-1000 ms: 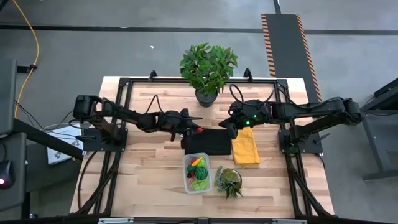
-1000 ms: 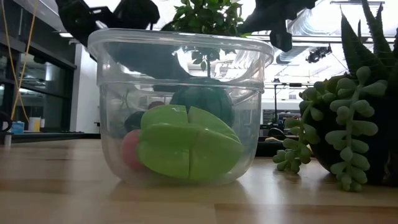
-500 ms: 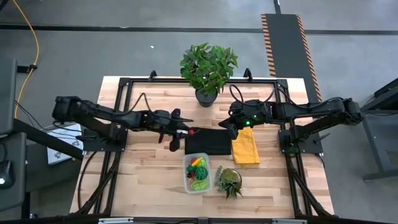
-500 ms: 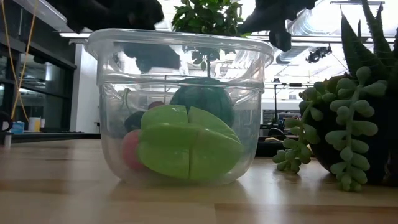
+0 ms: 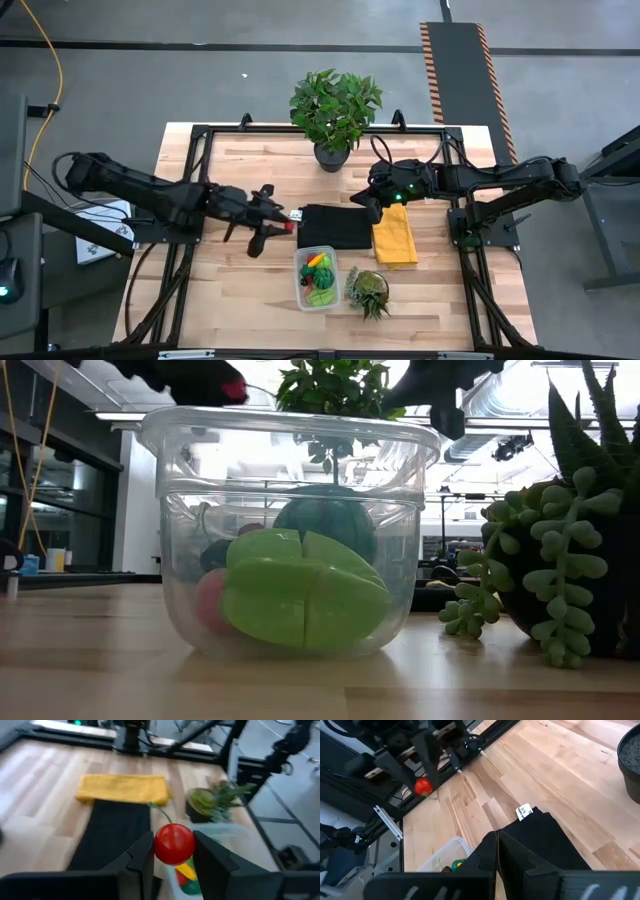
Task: Pick and placing Produce into tupperware
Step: Put the cherry into the bin
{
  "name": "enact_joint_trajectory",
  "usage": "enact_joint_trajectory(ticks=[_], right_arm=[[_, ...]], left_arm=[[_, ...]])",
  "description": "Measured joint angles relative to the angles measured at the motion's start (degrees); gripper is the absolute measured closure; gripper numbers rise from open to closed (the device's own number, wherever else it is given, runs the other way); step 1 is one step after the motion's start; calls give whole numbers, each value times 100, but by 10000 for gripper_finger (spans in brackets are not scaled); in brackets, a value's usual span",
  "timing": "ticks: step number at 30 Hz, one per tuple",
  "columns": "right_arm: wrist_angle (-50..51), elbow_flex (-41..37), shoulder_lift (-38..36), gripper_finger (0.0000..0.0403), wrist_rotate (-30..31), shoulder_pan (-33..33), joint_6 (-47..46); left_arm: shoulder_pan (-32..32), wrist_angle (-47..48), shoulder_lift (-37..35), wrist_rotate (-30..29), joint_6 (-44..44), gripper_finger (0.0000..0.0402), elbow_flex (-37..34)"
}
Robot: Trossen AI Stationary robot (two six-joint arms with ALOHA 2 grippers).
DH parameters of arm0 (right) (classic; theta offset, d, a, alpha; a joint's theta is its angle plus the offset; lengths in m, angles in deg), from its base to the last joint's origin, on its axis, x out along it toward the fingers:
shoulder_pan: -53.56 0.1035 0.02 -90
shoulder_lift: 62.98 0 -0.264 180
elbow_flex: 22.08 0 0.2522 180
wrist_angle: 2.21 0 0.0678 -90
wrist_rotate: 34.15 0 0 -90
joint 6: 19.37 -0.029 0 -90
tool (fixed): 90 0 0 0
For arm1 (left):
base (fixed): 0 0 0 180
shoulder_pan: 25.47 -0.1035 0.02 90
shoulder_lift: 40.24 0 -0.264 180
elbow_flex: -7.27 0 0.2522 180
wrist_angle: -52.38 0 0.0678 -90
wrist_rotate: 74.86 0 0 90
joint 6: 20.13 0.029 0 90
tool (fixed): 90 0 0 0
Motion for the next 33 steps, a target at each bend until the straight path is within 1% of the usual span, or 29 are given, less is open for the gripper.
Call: enact_joint_trajectory(ticks=[3,12,18,25,29,33], right_arm=[[-50,0,0,396,1,0,32],[-84,0,0,396,0,0,129],[-98,0,0,396,0,0,129],[-135,0,0,396,0,0,107],[-140,0,0,396,0,0,106],[-173,0,0,396,0,0,124]], left_arm=[[253,137,-108,-60,-270,298,-2],[1043,260,-104,-282,-1051,298,-2],[1400,246,-91,-300,-1475,298,-2],[1457,205,-83,-191,-1944,298,15],[1455,229,-21,-291,-1901,298,221],[1450,253,171,-352,-1627,298,549]])
